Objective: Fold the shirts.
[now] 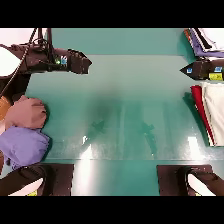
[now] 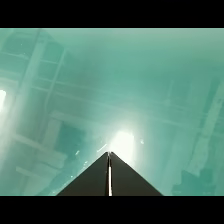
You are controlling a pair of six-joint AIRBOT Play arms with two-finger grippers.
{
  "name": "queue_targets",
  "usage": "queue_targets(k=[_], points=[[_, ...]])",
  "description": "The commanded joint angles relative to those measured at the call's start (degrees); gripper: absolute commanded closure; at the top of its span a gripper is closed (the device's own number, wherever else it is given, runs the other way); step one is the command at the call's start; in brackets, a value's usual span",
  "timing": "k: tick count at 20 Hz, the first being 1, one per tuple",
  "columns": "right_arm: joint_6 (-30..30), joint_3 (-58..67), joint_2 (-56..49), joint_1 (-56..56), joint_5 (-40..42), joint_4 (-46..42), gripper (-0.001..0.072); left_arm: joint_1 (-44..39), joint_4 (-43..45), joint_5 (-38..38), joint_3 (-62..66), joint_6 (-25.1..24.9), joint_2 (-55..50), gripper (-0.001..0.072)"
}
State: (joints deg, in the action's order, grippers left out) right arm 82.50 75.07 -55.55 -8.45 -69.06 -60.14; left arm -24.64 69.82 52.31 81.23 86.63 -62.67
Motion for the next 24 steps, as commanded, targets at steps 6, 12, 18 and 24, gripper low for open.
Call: queue_targets(k=[6,12,18,24], points=[[-0.1,0.1,0.0,-0.3,0.0,0.1,0.0694,0.0,0.0,0.0,0.0,0.0,0.0,0.0683],[0.0,0.1,0.0,-0.3,-0.1,0.1,0.0694,0.0,-0.5,-0.8,0.0,0.2,0.0,0.0684],[-0.1,0.1,0.0,-0.3,-0.1,0.1,0.0694,8.8,21.3,16.4,-0.6,2.9,0.4,0.0142],[0.0,0.1,0.0,-0.3,0.0,0.1,0.0694,27.1,32.4,20.2,-14.0,3.9,0.4,0.0144]])
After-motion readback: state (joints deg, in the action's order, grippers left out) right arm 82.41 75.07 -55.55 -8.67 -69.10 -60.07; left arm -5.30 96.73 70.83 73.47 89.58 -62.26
